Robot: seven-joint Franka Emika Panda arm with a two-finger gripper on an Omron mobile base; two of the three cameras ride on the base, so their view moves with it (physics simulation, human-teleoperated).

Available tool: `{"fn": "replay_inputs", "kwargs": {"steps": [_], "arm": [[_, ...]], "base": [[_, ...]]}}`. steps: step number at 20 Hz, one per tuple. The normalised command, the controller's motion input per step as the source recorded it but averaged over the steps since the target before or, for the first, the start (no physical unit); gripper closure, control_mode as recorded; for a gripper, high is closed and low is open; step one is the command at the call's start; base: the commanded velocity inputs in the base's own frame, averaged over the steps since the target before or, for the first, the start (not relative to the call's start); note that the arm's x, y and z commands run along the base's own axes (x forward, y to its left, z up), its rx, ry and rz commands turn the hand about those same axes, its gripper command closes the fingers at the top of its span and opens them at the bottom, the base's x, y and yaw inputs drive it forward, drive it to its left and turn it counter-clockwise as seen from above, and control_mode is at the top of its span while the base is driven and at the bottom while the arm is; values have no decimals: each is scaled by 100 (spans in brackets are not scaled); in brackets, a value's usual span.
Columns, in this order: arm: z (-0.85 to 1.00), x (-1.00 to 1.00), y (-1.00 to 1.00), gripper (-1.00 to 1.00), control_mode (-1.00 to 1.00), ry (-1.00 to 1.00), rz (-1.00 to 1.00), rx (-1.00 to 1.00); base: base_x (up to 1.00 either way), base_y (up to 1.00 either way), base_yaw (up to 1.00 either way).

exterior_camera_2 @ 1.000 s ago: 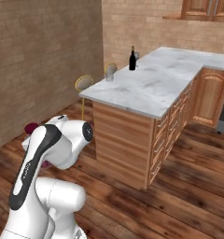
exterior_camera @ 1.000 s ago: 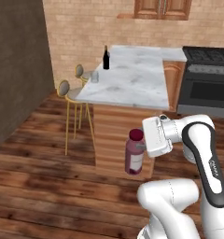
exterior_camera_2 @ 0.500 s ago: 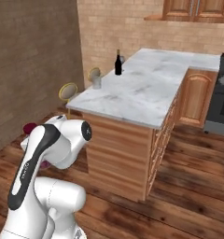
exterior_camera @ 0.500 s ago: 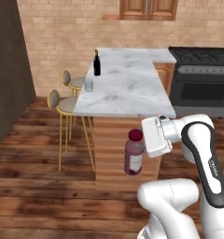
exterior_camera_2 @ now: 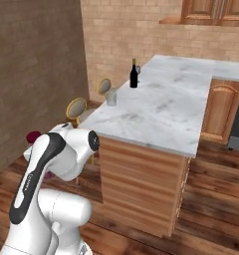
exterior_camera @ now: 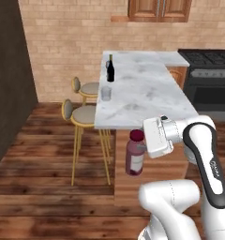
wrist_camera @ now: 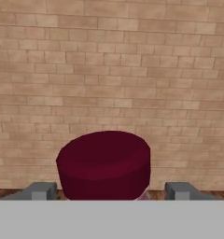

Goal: There is a wine glass and glass cup on the dining counter. Place the wine bottle next to the wine glass and the juice bottle next to the glass cup.

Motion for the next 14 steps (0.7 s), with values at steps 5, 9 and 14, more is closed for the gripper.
{"fn": "replay_inputs", "kwargs": {"steps": [5,9,14], "arm": [[0,0,0,100,100,0,0,0],[0,0,0,100,100,0,0,0],[0,0,0,100,100,0,0,0]], "base": [[77,42,-14],[78,37,-19],[61,39,-10]]}}
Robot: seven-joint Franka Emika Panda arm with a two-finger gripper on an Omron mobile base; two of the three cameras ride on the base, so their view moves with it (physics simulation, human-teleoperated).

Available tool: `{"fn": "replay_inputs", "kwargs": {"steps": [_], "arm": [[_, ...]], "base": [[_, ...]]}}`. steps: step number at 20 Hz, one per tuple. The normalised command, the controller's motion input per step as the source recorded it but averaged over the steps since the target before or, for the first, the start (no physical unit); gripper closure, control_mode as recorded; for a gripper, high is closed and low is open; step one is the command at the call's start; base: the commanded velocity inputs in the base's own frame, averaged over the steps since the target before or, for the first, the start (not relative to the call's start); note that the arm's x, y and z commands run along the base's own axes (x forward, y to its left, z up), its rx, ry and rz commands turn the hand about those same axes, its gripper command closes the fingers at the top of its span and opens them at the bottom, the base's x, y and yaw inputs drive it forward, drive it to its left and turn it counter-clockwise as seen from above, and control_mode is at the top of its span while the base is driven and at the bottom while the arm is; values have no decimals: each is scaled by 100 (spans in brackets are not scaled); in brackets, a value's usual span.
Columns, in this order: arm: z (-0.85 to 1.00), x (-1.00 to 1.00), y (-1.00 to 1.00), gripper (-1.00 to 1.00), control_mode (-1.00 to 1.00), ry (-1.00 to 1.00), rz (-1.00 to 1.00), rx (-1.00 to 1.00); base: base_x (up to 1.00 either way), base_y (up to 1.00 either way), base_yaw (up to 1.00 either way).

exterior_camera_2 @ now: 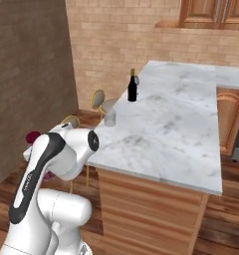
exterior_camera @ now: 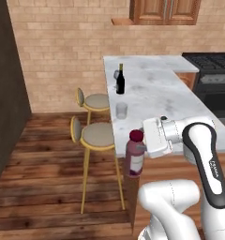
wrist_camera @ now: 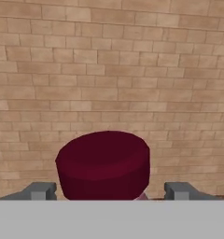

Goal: There is a wine glass and glass cup on the dining counter. Place the wine bottle next to the wine glass and the juice bottle next to the glass cup.

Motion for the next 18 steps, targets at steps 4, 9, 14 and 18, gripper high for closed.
{"fn": "replay_inputs", "kwargs": {"steps": [4,9,14,18], "arm": [[0,0,0,100,100,0,0,0],[0,0,0,100,100,0,0,0],[0,0,0,100,100,0,0,0],[0,0,0,100,100,0,0,0]], "base": [[52,54,-1],[42,25,2],[53,21,-1],[24,11,2]]}}
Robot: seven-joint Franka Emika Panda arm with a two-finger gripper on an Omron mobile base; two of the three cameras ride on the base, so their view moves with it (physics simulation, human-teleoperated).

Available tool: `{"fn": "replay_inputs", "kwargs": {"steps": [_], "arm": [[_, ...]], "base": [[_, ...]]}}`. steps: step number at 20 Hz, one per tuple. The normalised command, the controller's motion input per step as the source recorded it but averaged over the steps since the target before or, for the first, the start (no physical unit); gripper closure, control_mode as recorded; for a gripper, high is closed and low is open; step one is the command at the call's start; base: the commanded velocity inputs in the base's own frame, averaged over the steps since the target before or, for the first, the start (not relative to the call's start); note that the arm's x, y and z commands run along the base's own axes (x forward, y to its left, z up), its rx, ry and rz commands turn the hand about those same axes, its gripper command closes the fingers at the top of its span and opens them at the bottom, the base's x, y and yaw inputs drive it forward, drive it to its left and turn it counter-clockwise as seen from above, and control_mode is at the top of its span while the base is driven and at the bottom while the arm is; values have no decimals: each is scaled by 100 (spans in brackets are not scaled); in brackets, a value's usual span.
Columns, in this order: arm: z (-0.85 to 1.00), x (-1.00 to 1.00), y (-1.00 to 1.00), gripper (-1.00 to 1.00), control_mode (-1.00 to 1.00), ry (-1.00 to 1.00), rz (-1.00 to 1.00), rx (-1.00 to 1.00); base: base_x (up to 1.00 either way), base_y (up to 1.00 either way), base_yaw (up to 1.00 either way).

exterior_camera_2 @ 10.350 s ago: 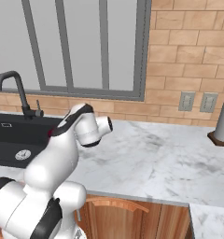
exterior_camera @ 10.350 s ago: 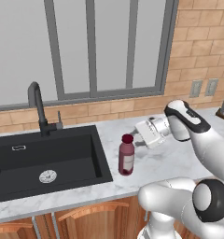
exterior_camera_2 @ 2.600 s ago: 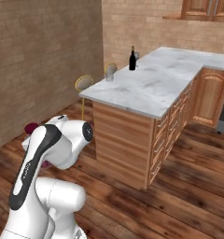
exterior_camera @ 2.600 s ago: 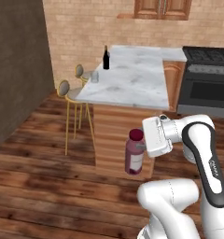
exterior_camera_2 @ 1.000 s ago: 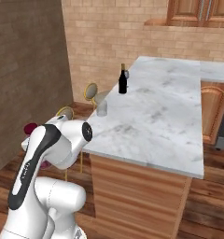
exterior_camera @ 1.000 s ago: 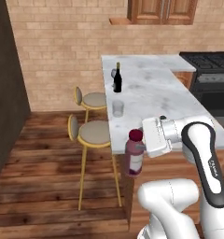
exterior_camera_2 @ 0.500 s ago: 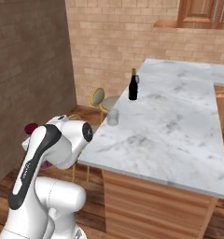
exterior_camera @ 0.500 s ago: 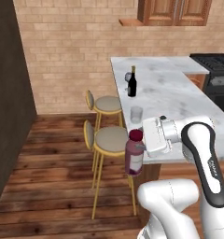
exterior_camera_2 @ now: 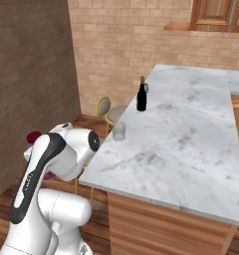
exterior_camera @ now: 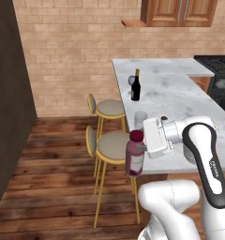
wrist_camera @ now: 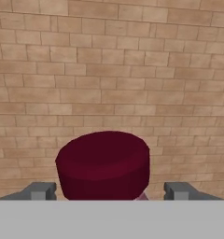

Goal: There is a wine glass and glass cup on the dining counter. Place the wine bottle next to the wine glass and the juice bottle next to the glass cup.

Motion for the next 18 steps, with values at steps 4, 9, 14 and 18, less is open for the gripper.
{"fn": "replay_inputs", "kwargs": {"steps": [4,9,14,18], "arm": [[0,0,0,100,100,0,0,0],[0,0,0,100,100,0,0,0],[0,0,0,100,100,0,0,0],[0,0,0,100,100,0,0,0]], "base": [[48,17,-1],[41,20,0],[30,12,-1],[13,11,-3]]}}
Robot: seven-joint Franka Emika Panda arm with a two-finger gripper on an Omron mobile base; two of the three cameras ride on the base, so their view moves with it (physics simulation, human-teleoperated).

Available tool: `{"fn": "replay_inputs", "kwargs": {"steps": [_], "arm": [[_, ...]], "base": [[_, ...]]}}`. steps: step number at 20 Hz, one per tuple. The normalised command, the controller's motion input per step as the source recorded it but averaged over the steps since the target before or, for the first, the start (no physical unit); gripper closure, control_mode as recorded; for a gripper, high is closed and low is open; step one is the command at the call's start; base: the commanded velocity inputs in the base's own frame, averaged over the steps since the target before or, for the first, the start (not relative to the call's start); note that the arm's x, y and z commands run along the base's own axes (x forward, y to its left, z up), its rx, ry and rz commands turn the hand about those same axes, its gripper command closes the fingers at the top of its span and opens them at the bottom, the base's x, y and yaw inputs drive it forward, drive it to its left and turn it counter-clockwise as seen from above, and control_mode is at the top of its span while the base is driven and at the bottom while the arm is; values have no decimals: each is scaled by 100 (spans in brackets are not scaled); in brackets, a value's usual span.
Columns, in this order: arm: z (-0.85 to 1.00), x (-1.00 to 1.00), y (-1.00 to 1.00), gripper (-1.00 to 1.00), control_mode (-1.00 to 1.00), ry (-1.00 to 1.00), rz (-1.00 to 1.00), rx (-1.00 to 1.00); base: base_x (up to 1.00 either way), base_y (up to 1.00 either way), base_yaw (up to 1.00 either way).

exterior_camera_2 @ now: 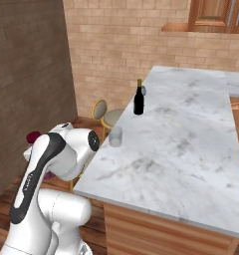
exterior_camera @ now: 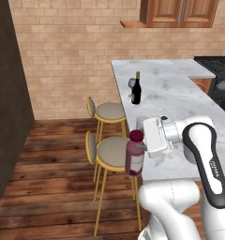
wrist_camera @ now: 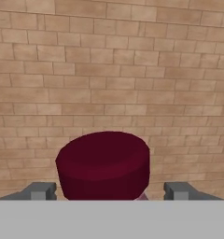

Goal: There is a wine glass and glass cup on the dining counter. Place the wine bottle next to the wine glass and the juice bottle next to the glass cup.

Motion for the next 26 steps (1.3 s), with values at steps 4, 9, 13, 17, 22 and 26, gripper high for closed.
{"fn": "replay_inputs", "kwargs": {"steps": [4,9,13,17,22,26], "arm": [[0,0,0,100,100,0,0,0],[0,0,0,100,100,0,0,0],[0,0,0,100,100,0,0,0],[-3,27,-25,100,-100,1,0,0],[-2,38,-39,100,-100,0,0,0],[-5,47,-41,100,-100,0,2,0]], "base": [[25,9,-3],[0,0,0],[4,-3,0],[7,-6,0],[0,0,0],[0,0,0]]}}
